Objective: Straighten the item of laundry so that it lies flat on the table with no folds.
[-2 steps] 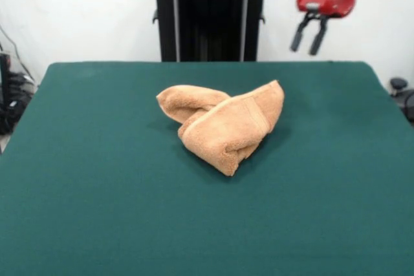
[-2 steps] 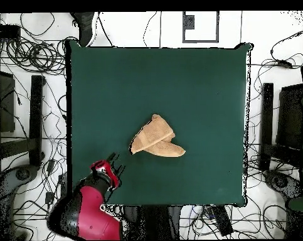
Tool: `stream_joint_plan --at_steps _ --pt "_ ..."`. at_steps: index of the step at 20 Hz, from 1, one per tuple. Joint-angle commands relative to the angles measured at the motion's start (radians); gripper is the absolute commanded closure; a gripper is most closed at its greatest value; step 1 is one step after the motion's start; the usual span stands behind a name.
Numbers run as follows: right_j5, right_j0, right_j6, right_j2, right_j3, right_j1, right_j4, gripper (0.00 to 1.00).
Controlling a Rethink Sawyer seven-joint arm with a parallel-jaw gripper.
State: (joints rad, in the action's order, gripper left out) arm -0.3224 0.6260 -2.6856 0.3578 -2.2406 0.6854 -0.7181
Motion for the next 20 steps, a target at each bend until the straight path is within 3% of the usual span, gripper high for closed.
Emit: stream_joint_plan --at_steps 1,9,20 --pt "0.119 -0.01 -0.222 -0.091 -0.046 0.046 -0.061 0.0" --pt "-0.038 -0.131 -0.263 -0.155 -0.05 -0.026 0.078 0.0" --pt "-0.113 -0.169 -0.255 -0.171 -0.04 -0.08 0.104 0.0"
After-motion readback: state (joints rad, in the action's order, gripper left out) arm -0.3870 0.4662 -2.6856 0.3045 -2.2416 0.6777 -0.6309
